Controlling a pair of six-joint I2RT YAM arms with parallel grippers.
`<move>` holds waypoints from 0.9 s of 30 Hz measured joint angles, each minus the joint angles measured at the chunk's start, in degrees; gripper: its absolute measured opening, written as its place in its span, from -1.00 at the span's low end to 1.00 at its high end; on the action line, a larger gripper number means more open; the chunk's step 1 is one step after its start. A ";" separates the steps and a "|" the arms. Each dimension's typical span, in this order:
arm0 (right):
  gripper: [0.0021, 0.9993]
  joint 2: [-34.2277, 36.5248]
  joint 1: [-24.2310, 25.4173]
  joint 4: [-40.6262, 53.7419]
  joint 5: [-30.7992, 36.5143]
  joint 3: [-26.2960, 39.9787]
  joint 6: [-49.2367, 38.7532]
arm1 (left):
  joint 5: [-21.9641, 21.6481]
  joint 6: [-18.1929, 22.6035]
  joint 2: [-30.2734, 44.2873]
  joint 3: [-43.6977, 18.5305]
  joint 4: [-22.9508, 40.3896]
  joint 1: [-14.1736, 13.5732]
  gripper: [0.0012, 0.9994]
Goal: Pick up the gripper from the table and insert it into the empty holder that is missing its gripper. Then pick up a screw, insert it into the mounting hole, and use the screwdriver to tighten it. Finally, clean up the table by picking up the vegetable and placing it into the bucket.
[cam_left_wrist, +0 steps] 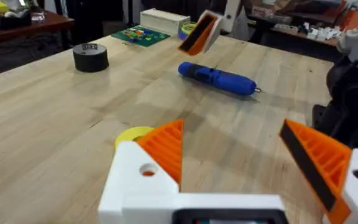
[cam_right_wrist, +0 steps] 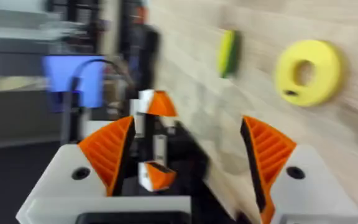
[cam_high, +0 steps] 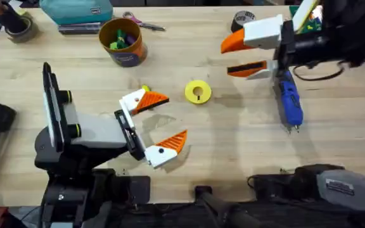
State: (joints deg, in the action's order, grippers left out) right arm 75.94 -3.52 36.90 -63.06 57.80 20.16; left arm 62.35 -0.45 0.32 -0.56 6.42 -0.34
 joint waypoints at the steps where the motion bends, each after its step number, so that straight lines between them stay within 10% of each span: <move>1: 0.99 -0.02 0.01 5.28 2.84 2.40 -3.01 | 0.00 0.00 0.00 0.00 0.00 0.00 0.97; 15: 0.99 -1.16 -10.87 29.84 42.32 20.06 -16.46 | 0.00 0.00 0.00 0.00 0.00 -0.01 0.97; 27: 1.00 -1.20 -24.97 31.02 58.79 20.11 -16.98 | 0.00 0.00 0.00 0.00 0.00 0.00 0.97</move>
State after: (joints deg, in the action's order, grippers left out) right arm 74.74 -28.49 67.92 -4.27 77.91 3.18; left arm 62.35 -0.45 0.32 -0.56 6.42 -0.34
